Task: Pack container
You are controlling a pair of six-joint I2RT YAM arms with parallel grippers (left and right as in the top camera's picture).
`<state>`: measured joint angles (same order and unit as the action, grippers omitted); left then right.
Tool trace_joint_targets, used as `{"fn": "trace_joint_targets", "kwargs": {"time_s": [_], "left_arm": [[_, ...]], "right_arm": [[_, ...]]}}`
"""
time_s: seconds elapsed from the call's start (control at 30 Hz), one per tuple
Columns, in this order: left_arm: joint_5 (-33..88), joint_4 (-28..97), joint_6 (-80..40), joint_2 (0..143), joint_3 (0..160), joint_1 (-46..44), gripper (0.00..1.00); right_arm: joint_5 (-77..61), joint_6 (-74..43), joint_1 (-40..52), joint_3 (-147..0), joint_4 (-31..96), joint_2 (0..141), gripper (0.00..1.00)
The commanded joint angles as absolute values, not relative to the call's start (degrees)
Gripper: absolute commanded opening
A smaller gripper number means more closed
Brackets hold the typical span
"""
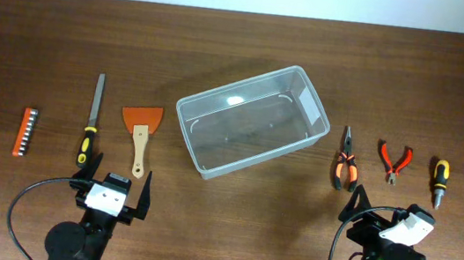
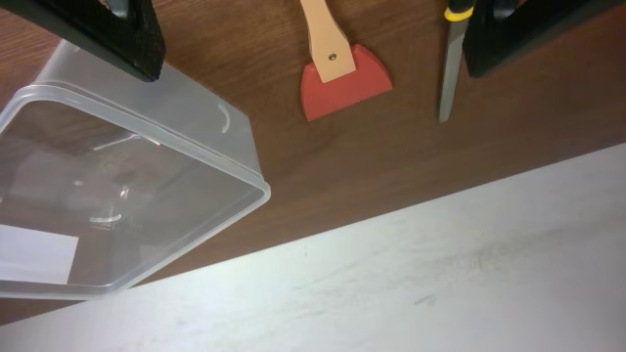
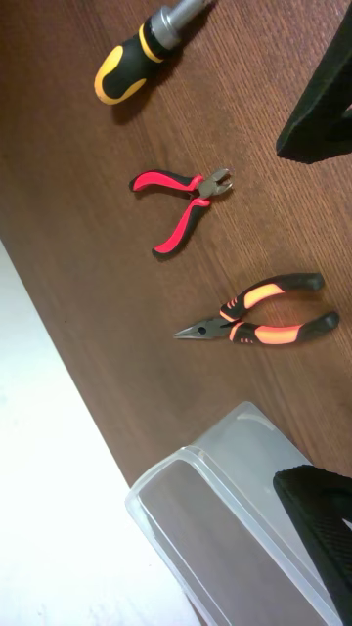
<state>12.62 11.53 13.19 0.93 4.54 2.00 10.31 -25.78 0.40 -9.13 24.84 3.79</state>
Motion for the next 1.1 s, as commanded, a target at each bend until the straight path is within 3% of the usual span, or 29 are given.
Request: {"fn": "trace_joint_targets", "kwargs": {"time_s": [0.0, 1.07], "left_arm": [[12.03, 11.51, 12.45, 0.34, 3.73, 2.02, 0.99], [12.32, 11.53, 12.4, 0.45, 3.73, 2.0, 0.99]], "right_arm": [[11.0, -26.24, 0.32, -9.15, 24.64, 3.31, 0.99], [11.0, -26.26, 0.32, -9.15, 24.64, 3.31, 0.99]]}}
